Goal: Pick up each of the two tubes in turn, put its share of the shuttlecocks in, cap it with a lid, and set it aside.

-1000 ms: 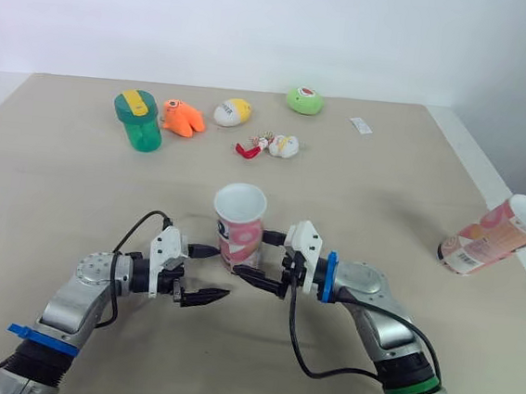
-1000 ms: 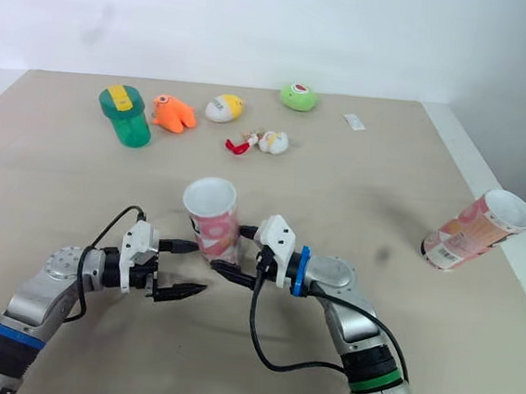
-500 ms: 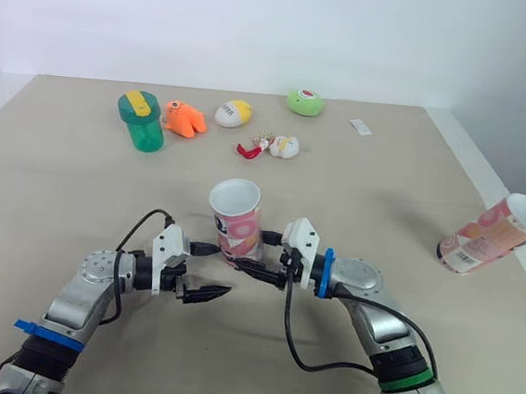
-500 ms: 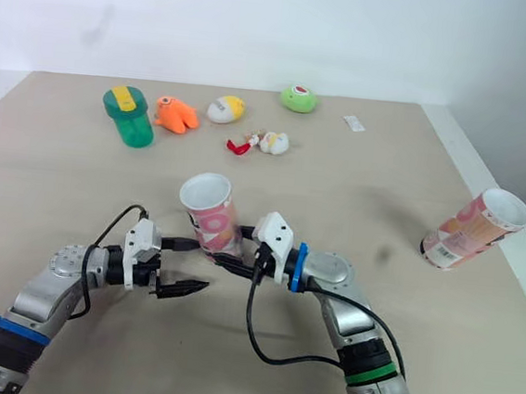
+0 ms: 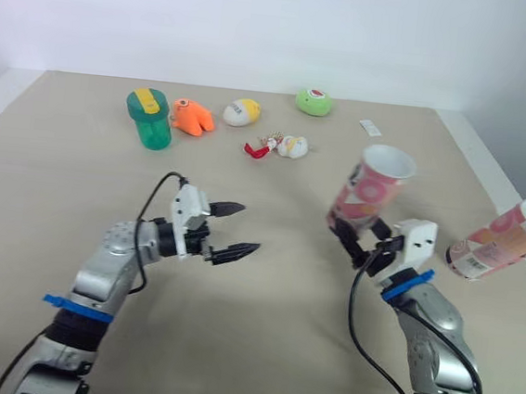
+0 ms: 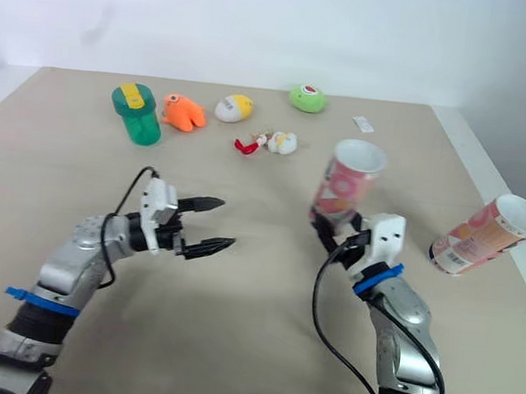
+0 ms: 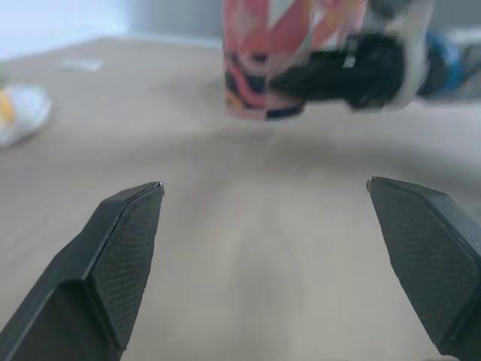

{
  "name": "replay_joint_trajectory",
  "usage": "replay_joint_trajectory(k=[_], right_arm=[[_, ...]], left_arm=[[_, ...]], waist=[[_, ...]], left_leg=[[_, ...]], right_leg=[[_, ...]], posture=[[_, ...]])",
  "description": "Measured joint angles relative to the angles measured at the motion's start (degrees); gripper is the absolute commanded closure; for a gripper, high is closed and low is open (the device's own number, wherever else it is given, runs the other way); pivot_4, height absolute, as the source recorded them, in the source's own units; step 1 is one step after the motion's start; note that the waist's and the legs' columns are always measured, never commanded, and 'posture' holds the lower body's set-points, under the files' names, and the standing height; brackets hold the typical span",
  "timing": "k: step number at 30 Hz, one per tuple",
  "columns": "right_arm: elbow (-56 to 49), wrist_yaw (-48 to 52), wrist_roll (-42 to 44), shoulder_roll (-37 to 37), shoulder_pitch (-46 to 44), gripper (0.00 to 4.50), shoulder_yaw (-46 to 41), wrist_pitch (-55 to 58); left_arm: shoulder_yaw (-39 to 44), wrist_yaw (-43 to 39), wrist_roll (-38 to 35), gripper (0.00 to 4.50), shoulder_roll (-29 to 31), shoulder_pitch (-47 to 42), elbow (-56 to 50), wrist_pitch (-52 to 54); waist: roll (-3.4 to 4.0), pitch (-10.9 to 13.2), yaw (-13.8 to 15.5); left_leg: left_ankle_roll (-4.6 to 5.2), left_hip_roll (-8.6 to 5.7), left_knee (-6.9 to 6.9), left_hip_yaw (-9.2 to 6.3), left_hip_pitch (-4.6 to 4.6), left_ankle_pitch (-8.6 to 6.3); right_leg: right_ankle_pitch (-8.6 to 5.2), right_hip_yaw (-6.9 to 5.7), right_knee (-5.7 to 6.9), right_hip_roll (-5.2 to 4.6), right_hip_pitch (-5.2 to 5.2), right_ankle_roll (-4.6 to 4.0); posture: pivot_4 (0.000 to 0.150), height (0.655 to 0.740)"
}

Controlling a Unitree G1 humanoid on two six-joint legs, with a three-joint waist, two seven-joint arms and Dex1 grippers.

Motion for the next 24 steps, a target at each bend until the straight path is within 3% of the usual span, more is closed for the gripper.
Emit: replay_joint_trajectory(k=[6,12,13,15,24], right_arm=[[8.81,-9.54,-3.70,0.42,-2.08,1.20,-2.77,-2.23],[9.75,-10.60,-4.03,0.46,-2.83,1.20,-2.26,-2.53],[9.75,-10.71,-3.99,0.46,-2.73,0.58,-2.26,-2.43],[9.72,-11.02,-3.90,0.46,-2.11,0.08,-2.24,-1.70],[2.49,-6.10,-1.10,-0.38,6.59,0.08,-1.51,-0.25]], left_arm=[[-3.61,1.66,2.15,0.00,-6.41,-3.44,4.38,-1.59],[-3.52,2.53,2.82,0.00,-6.39,-3.11,5.27,-1.52],[-3.38,2.69,2.82,0.00,-6.17,-2.85,5.24,-1.41],[-3.02,3.02,2.80,0.00,-5.09,-1.66,5.11,-1.12],[-0.59,6.62,2.67,0.00,-2.26,2.75,1.60,0.36]], waist=[[0.06,-0.01,-0.78],[0.10,-0.03,-0.76],[0.10,-0.04,-0.76],[0.10,-0.04,-0.75],[0.12,-0.05,-0.61]], left_leg=[[0.02,0.01,0.02,0.01,0.07,0.01],[0.02,0.01,0.04,0.01,0.08,0.01],[0.02,0.01,0.04,0.01,0.09,0.01],[0.02,0.01,0.04,-0.01,0.09,0.01],[0.02,0.01,0.04,-0.01,0.08,0.01]], right_leg=[[0.05,0.10,0.03,0.08,0.01,0.03],[0.05,0.11,0.03,0.07,0.05,0.04],[0.05,0.11,0.04,0.06,0.06,0.04],[0.05,0.09,0.04,0.07,0.06,0.04],[0.04,0.07,0.04,0.02,0.06,0.05]], posture=[[0.150,0.7400],[0.150,0.7400],[0.150,0.7400],[0.150,0.7400],[0.150,0.7400]])
